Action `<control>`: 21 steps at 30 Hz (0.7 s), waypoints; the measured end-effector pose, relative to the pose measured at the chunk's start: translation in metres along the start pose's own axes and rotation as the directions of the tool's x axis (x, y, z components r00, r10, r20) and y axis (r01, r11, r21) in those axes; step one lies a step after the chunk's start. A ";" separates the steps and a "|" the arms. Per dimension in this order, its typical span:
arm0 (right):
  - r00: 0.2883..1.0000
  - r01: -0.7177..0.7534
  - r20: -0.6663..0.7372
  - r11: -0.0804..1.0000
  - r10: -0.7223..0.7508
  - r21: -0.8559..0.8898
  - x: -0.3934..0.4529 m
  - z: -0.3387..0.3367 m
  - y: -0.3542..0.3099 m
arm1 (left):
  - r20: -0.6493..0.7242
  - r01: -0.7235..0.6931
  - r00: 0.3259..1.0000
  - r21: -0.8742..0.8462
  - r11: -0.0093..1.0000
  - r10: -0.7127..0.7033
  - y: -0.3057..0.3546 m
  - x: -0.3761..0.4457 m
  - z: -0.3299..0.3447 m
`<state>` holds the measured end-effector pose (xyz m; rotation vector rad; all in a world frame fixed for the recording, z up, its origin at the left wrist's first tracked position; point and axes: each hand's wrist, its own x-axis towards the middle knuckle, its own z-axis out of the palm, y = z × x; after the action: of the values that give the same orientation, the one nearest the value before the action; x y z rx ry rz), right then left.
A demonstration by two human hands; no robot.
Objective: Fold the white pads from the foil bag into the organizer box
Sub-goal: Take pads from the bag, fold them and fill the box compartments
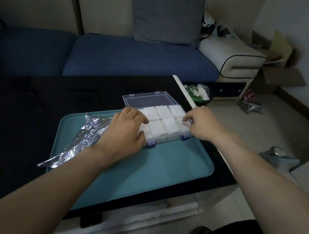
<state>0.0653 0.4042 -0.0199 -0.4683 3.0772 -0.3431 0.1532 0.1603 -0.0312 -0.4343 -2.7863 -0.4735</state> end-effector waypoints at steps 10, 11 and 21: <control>0.994 0.044 0.102 0.982 -0.025 -0.182 0.006 0.024 -0.002 | -0.068 0.196 0.980 0.105 0.975 -0.189 -0.026 -0.012 -0.028; 0.994 0.045 0.111 0.979 -0.023 -0.199 0.007 0.025 -0.004 | -0.039 0.214 0.977 0.127 0.969 -0.211 -0.027 -0.014 -0.028; 0.772 0.385 -0.605 0.900 -0.193 0.205 -0.017 0.002 -0.069 | 0.016 0.454 0.886 0.171 0.874 -0.463 -0.042 -0.023 -0.031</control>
<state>0.1015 0.3444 -0.0071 -1.0002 3.3764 -1.1809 0.1666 0.1060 -0.0221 0.2689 -2.9462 -0.3267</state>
